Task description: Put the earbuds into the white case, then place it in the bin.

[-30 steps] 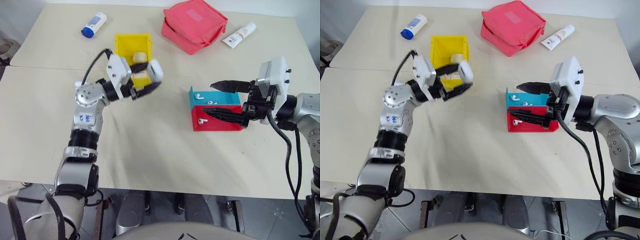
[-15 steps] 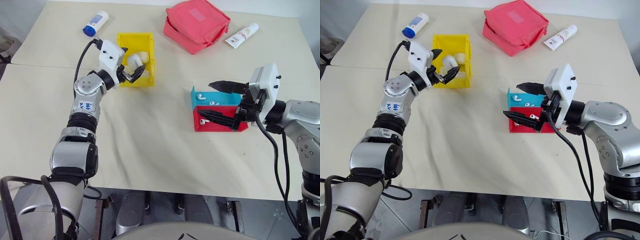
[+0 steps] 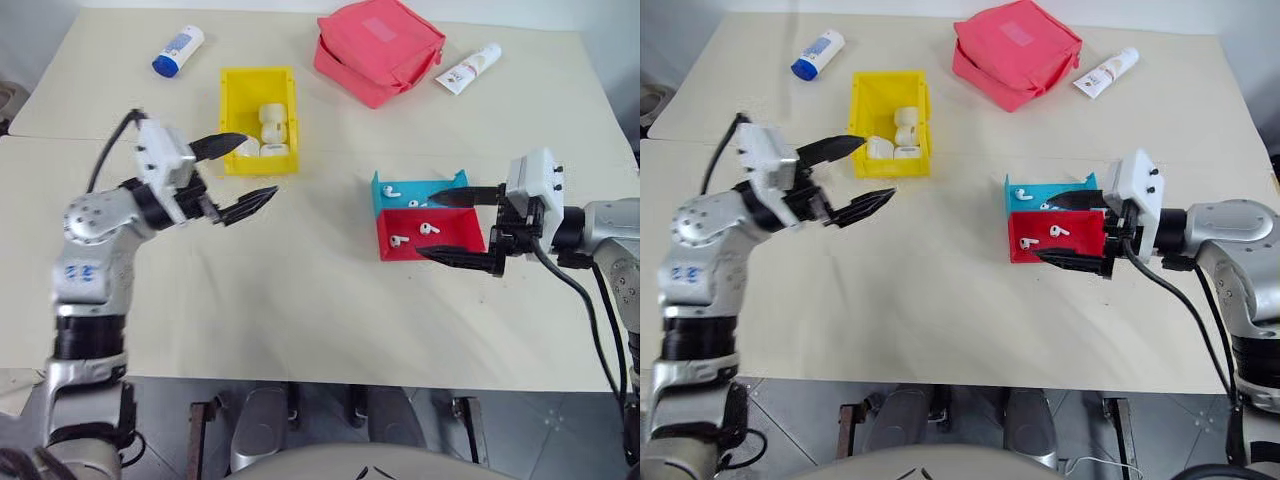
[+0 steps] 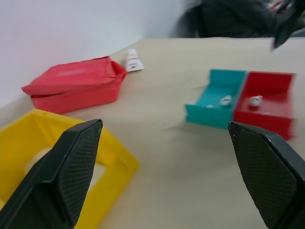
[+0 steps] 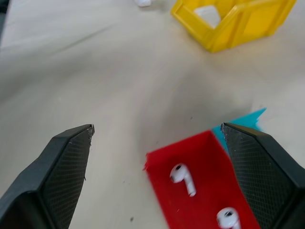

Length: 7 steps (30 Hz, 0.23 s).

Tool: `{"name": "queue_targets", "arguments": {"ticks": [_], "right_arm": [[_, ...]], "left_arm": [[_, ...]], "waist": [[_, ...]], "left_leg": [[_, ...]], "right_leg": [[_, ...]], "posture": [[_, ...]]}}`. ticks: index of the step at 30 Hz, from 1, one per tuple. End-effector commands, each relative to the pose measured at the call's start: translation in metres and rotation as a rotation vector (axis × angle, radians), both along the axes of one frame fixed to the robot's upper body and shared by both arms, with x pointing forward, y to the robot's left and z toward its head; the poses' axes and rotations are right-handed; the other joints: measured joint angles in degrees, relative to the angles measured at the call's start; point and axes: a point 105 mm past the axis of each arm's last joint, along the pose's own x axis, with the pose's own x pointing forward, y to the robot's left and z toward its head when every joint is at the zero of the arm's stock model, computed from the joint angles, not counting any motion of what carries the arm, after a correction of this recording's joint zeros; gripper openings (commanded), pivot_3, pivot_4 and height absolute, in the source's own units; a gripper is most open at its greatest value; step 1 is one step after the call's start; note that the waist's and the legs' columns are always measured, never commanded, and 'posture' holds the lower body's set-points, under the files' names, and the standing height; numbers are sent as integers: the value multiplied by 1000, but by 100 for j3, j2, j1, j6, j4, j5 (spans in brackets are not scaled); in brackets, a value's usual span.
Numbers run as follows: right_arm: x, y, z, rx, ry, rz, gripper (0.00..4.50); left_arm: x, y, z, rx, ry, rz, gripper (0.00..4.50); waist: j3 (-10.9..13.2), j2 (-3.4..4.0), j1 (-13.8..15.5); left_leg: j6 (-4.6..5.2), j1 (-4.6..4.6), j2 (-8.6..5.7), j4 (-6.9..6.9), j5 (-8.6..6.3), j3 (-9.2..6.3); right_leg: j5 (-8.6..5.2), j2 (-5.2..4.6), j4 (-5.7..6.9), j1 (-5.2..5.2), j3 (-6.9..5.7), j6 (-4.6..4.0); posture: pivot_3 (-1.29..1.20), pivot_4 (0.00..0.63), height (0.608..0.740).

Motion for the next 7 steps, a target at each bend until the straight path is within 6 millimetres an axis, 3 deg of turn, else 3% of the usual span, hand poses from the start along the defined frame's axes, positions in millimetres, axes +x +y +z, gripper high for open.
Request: {"name": "queue_targets", "arguments": {"ticks": [1, 3, 7], "right_arm": [[4, -12, 4, -25, -13, 38, 4500], [10, -23, 2, -42, 2, 33, 4500], [19, -23, 13, 14, 4, 50, 4500]], "left_arm": [[-27, 16, 15, -34, -30, -6, 4485], [-44, 32, 10, -51, -13, 38, 4485], [-63, 47, 0, -55, 35, 26, 4485]], "waist": [[0, 0, 3], [0, 1, -23], [1, 2, -14]], "left_leg": [[0, 0, 0, 0, 0, 0], [1, 1, -1, -1, -1, 1], [-2, 2, 3, -3, -4, 3]], "right_leg": [[0, -1, 0, 1, -1, 0], [0, -2, -3, 1, 1, 0], [-1, 0, -6, 1, 2, -1]], "posture": [[0, 150, 740], [0, 150, 740], [0, 150, 740]]}}
